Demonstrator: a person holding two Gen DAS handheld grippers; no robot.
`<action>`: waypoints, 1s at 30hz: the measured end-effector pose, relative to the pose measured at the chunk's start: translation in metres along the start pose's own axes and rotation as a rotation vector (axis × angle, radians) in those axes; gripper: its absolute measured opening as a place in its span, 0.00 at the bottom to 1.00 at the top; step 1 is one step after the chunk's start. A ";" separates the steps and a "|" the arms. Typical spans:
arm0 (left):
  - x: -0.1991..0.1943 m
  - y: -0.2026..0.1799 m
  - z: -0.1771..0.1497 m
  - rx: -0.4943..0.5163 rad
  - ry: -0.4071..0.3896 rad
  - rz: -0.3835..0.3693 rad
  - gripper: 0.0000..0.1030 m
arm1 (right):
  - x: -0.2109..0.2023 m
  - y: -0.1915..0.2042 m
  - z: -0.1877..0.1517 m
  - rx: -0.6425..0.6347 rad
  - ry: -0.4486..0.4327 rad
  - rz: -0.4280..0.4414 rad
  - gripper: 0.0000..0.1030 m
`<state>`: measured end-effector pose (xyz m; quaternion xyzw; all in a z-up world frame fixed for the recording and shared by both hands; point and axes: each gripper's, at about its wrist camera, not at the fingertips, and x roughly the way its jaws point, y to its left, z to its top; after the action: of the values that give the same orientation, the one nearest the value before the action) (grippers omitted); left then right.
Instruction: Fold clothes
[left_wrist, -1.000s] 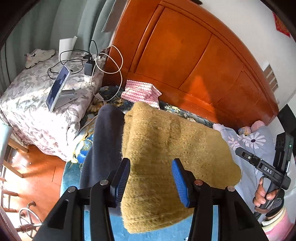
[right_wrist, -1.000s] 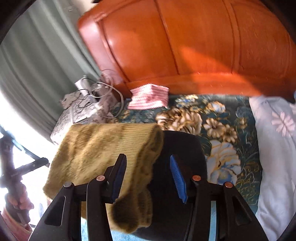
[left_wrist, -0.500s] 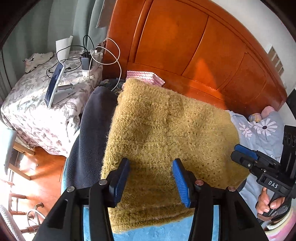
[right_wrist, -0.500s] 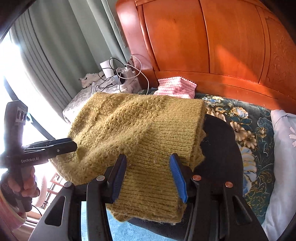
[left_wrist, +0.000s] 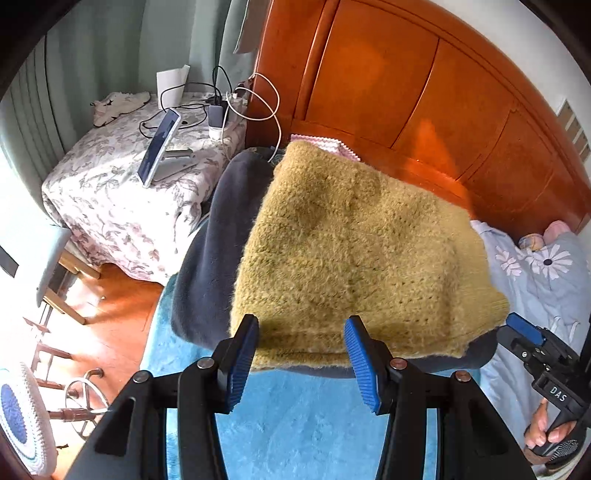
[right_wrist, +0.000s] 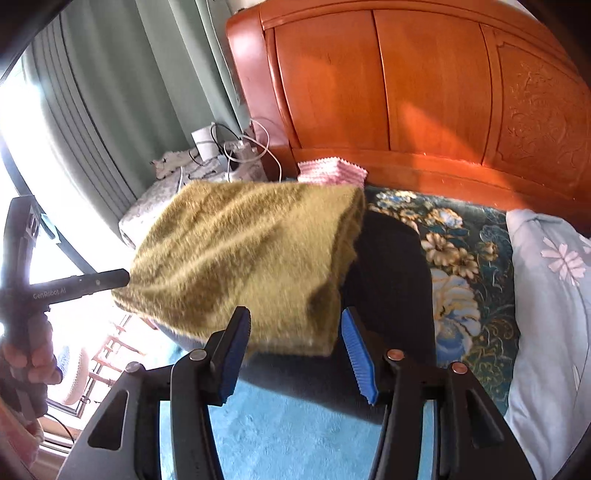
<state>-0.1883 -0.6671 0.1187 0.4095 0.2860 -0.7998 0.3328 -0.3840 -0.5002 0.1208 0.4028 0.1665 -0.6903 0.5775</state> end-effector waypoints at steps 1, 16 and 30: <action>0.000 0.002 -0.004 0.000 -0.003 0.007 0.54 | 0.004 0.001 -0.005 0.012 0.015 0.002 0.58; 0.017 0.001 -0.035 0.067 -0.017 -0.019 0.76 | 0.019 0.029 -0.038 0.054 0.008 -0.068 1.00; 0.018 -0.009 -0.042 0.157 -0.032 -0.014 0.99 | 0.021 0.027 -0.061 0.234 0.001 -0.208 1.00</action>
<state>-0.1841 -0.6362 0.0839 0.4194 0.2201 -0.8286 0.2985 -0.3365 -0.4789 0.0737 0.4485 0.1259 -0.7608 0.4519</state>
